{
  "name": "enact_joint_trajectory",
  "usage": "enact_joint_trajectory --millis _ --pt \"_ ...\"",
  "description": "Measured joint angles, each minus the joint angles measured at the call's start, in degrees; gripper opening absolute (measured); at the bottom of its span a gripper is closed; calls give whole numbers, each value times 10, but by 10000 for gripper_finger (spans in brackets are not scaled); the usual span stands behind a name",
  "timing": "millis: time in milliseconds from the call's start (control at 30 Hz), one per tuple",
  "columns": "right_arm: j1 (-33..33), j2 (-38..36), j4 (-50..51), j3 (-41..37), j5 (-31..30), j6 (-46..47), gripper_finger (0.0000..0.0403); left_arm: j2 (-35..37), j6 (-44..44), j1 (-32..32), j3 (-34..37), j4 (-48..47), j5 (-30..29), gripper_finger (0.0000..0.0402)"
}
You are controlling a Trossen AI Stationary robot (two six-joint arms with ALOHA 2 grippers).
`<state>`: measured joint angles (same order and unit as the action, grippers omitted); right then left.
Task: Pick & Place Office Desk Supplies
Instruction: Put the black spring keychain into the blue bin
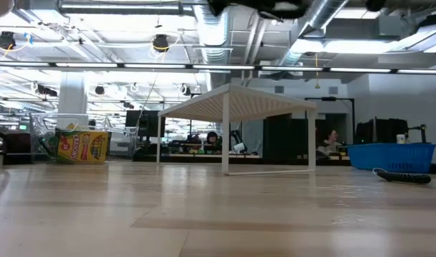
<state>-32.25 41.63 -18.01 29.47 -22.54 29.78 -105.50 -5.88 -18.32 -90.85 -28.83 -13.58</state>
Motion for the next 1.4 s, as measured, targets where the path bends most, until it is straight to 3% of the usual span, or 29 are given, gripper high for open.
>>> enact_joint_trajectory --millis 200,467,967,1400 --pt "49 26 -19 19 0 -25 203 74 61 62 -1 2 -56 5" --pt "127 92 10 94 0 -71 235 101 71 122 -1 64 -55 5" --pt "174 205 59 160 0 -73 249 106 90 103 0 98 -40 5" --pt "174 208 61 170 11 -73 227 106 87 83 0 82 -45 5"
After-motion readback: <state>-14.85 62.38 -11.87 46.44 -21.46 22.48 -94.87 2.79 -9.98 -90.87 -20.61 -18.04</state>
